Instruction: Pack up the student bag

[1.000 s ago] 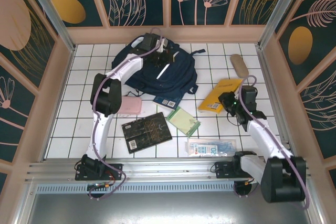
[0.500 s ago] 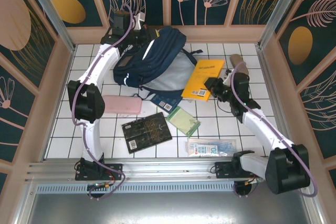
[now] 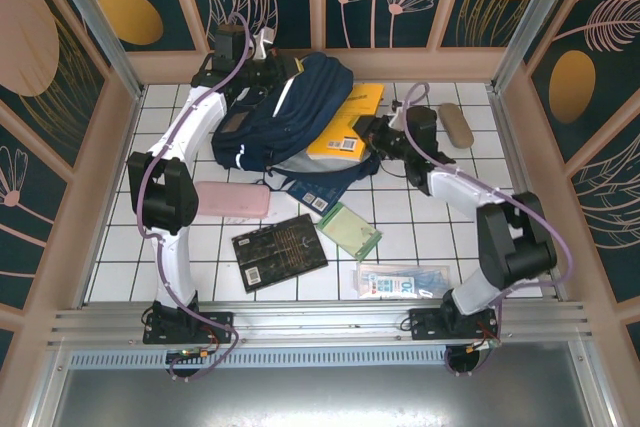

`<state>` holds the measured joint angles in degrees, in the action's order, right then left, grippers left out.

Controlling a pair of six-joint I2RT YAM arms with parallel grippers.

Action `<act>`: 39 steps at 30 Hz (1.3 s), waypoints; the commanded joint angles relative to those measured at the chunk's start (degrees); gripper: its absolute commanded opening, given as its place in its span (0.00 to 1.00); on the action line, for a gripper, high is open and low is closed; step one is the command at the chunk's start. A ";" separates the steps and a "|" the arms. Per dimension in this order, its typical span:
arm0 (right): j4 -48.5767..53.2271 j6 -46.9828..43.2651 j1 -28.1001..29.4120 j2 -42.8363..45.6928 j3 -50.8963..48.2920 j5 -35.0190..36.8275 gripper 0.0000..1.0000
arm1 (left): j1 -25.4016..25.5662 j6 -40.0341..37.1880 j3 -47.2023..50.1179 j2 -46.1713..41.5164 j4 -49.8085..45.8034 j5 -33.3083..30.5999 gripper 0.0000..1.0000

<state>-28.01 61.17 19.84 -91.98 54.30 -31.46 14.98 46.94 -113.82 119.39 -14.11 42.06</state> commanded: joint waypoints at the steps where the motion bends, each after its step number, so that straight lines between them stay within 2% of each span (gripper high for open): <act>1: -13.73 6.38 1.53 -6.37 5.32 -2.71 0.00 | 0.19 1.84 -1.01 -4.58 9.61 3.95 0.00; 6: -23.06 13.84 4.59 -17.24 9.91 -1.29 0.00 | 0.22 3.29 -1.23 -4.00 11.08 3.91 0.00; 12: -24.48 11.94 7.97 -26.42 19.42 4.08 0.00 | 0.22 4.79 -0.02 -3.47 12.88 4.97 0.00; 16: -16.78 9.15 10.13 -33.78 30.63 4.82 0.00 | 0.21 4.22 0.20 -3.73 12.53 5.04 0.00; 19: -4.37 5.33 12.03 -38.69 39.75 8.20 0.02 | 0.17 4.44 0.26 -3.72 12.44 4.86 0.00; 21: 3.61 3.10 13.31 -41.43 45.07 11.43 0.11 | 0.15 4.39 0.22 -3.56 12.35 4.69 0.00; 25: 15.39 1.60 14.31 -46.06 54.18 13.63 0.47 | 0.20 4.83 0.26 -3.55 12.09 4.19 0.00; 29: 21.46 -2.79 14.75 -41.95 52.07 19.59 0.79 | 0.14 5.09 0.15 -3.90 11.99 3.45 0.00; 39: 19.74 -9.46 12.45 -27.34 36.38 21.61 0.81 | -0.29 3.45 -0.73 -3.27 10.05 1.81 0.00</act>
<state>-7.40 55.55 32.86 -126.93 94.72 -11.88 14.57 51.13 -112.49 119.39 -9.89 42.98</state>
